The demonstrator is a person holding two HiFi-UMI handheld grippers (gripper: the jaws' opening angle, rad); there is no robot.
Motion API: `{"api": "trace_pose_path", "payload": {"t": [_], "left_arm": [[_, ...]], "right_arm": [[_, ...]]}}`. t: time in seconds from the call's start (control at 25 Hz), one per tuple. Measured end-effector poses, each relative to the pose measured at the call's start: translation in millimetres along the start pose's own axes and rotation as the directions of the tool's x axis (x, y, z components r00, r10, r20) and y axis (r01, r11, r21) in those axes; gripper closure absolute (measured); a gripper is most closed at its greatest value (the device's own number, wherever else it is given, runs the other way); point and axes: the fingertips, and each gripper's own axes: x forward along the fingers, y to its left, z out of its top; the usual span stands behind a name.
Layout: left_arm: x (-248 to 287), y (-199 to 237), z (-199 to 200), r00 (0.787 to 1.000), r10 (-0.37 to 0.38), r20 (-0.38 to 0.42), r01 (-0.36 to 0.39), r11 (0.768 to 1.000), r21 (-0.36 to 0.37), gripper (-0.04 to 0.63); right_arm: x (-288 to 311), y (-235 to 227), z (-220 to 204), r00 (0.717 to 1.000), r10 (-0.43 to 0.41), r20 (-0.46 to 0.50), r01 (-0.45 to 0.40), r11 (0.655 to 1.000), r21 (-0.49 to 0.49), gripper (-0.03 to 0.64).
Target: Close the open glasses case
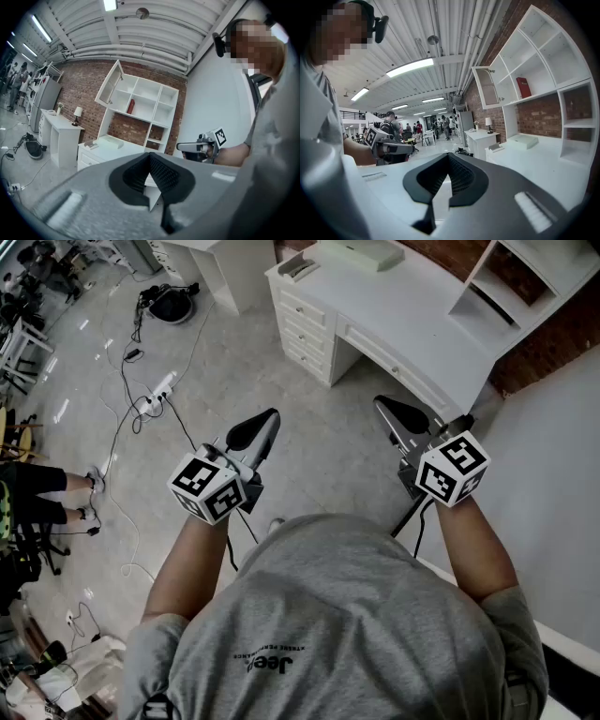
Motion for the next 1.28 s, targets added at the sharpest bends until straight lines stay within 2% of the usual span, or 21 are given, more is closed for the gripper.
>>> {"api": "trace_pose_path", "payload": {"t": [0.6, 0.84, 1.0, 1.12, 1.28], "left_arm": [[57.5, -31.0, 1.4, 0.999, 0.036, 0.003, -0.036, 0.999, 0.028, 0.597], [81.0, -34.0, 9.1, 0.997, 0.070, 0.018, -0.070, 0.997, 0.040, 0.597], [94.2, -35.0, 11.6, 0.998, 0.064, 0.022, -0.065, 0.997, 0.035, 0.597], [100.7, -25.5, 15.4, 0.999, 0.047, 0.019, -0.048, 0.998, 0.030, 0.597], [109.5, 17.3, 17.2, 0.999, 0.034, 0.025, -0.035, 0.999, 0.020, 0.597]], "right_arm": [[-35.1, -53.7, 6.0, 0.999, 0.030, 0.022, -0.030, 0.999, 0.025, 0.607], [-42.7, -77.0, 12.3, 0.999, 0.037, 0.021, -0.037, 0.999, -0.015, 0.607], [-38.2, -86.4, 16.7, 0.999, 0.046, 0.025, -0.046, 0.999, -0.027, 0.607], [-23.6, -96.6, 19.0, 0.999, 0.043, 0.023, -0.043, 0.999, -0.018, 0.607], [17.7, -114.5, 19.8, 1.000, 0.027, 0.016, -0.027, 1.000, -0.014, 0.607]]}}
